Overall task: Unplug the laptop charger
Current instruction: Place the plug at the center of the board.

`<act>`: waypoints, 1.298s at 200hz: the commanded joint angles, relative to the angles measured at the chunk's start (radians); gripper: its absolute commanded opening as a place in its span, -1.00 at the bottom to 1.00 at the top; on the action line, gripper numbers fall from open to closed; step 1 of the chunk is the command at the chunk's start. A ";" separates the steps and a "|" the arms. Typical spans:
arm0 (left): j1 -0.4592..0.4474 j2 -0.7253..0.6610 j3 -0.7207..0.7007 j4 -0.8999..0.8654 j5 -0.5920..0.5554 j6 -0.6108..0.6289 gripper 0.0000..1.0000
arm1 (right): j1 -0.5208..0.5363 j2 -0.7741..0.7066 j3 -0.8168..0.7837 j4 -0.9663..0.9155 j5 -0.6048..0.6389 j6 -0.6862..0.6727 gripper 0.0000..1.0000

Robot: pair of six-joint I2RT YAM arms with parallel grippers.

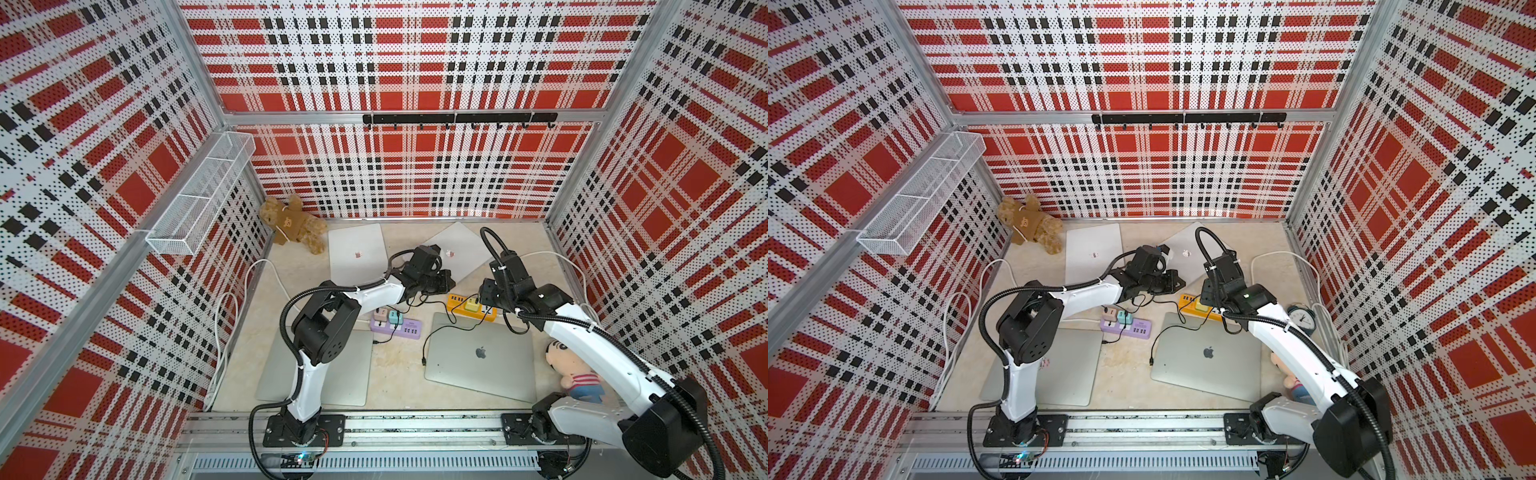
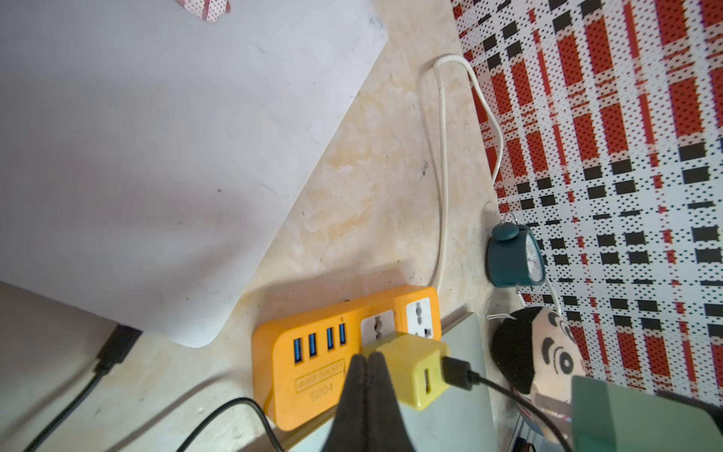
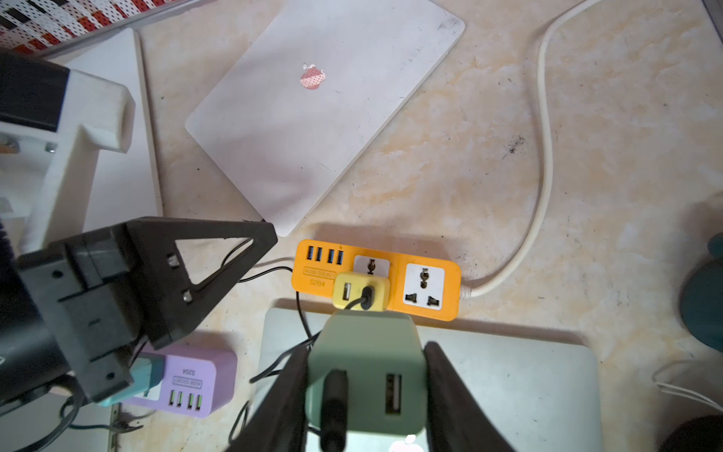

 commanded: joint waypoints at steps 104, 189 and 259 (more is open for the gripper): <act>0.253 -0.529 -0.397 -0.067 -0.008 -0.004 -1.00 | 0.261 0.130 0.264 -0.072 0.002 -0.229 -0.50; 0.661 -0.784 -0.467 -0.285 0.106 0.146 -1.00 | 0.505 0.367 0.414 -0.188 0.022 -0.453 -0.50; 0.782 -0.859 -0.550 -0.300 0.177 0.152 -1.00 | 0.628 0.577 0.534 -0.342 -0.035 -0.584 -0.46</act>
